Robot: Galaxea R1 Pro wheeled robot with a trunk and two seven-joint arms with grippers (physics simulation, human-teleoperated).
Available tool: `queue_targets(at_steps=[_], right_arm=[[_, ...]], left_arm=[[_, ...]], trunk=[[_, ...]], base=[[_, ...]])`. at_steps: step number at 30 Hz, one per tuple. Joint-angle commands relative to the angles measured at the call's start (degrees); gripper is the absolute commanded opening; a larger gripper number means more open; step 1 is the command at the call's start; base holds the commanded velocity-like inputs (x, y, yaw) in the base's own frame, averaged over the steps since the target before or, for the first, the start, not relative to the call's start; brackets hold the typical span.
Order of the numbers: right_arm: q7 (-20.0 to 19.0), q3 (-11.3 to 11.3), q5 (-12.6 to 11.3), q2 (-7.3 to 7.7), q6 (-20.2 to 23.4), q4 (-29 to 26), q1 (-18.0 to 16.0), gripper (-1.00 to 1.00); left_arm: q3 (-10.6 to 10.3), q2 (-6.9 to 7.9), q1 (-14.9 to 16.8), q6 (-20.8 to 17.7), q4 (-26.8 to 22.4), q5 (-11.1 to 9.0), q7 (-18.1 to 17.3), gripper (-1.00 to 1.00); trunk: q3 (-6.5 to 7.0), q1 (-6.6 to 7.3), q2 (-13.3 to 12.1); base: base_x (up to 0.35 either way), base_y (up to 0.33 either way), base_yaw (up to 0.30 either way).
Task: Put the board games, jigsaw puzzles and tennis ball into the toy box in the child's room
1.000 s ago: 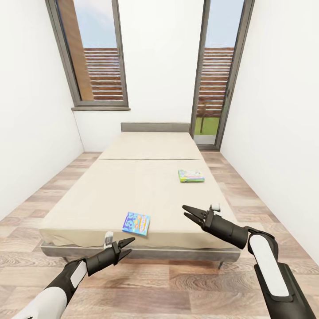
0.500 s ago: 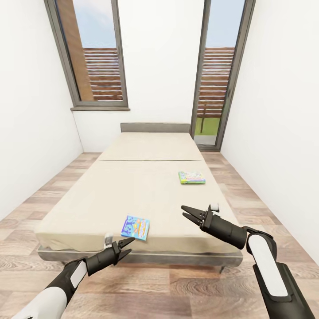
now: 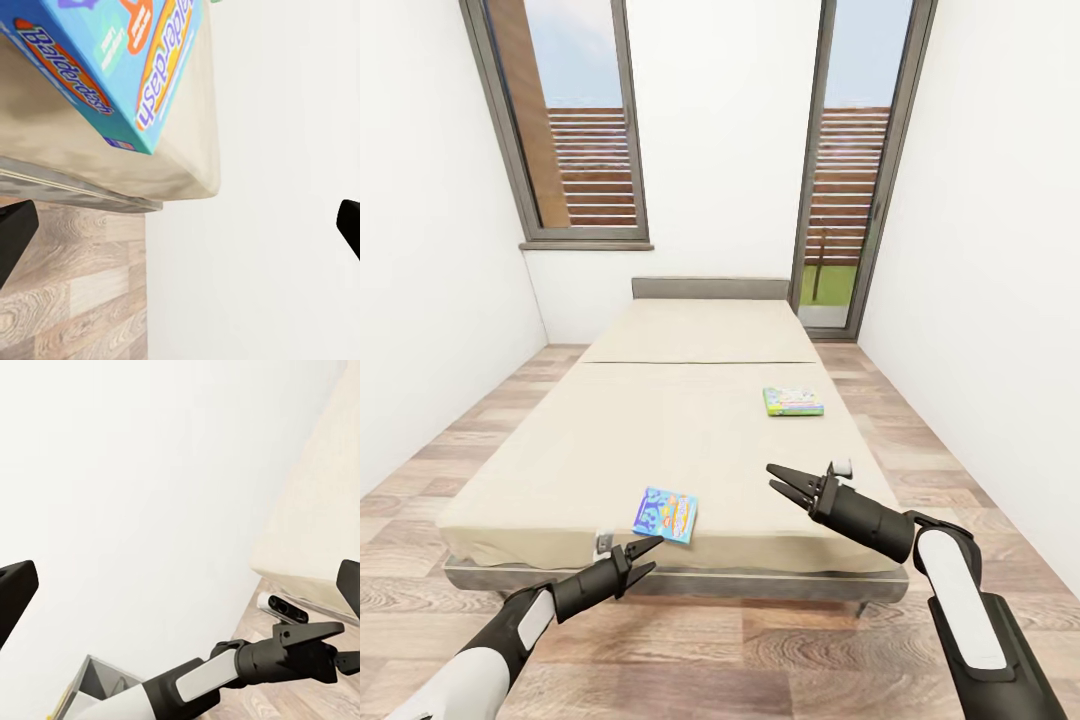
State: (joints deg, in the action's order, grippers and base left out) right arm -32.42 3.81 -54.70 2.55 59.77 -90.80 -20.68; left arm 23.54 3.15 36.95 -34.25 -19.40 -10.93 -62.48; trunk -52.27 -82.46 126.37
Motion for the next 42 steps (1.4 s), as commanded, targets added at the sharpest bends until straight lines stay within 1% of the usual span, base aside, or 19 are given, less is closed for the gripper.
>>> queue_targets(at_steps=[1, 12, 18, 24, 30, 42], right_arm=[[-0.4, 0.1, 0.4, -0.03, 0.2, 0.0, 0.0, 1.0], [-0.4, 0.1, 0.5, -0.1, 0.2, 0.0, 0.0, 1.0], [-0.4, 0.1, 0.7, -0.16, 0.2, 0.0, 0.0, 1.0], [-0.4, 0.0, 0.9, -0.17, 0.2, 0.0, 0.0, 1.0], [-0.4, 0.0, 0.9, -0.18, 0.2, 0.0, 0.0, 1.0], [-0.4, 0.0, 1.0, -0.18, 0.2, 0.0, 0.0, 1.0]], left_arm=[[0.1, 0.0, 0.0, -0.5, 0.0, -0.1, -0.1, 1.0], [0.2, 0.17, 0.0, -0.5, 0.1, -0.2, -0.4, 1.0], [0.2, 0.18, 0.0, -0.6, 0.1, -0.2, -0.4, 1.0], [0.3, 0.19, 0.0, -0.6, 0.1, -0.2, -0.4, 1.0], [0.3, 0.17, 0.0, -0.6, 0.1, -0.2, -0.4, 1.0], [0.2, 0.18, 0.0, -0.5, 0.1, -0.2, -0.8, 1.0]], trunk=[[-0.05, 0.01, 0.0], [-0.05, 0.01, 0.0], [-1.13, -1.31, 2.4], [-1.13, -1.31, 2.4], [-2.21, -2.63, 4.8], [-2.21, -2.63, 4.8]], base=[[0.0, 0.0, 0.0], [0.0, 0.0, 0.0], [0.0, 0.0, 0.0], [0.0, 0.0, 0.0], [0.0, 0.0, 0.0], [0.0, 0.0, 0.0]])
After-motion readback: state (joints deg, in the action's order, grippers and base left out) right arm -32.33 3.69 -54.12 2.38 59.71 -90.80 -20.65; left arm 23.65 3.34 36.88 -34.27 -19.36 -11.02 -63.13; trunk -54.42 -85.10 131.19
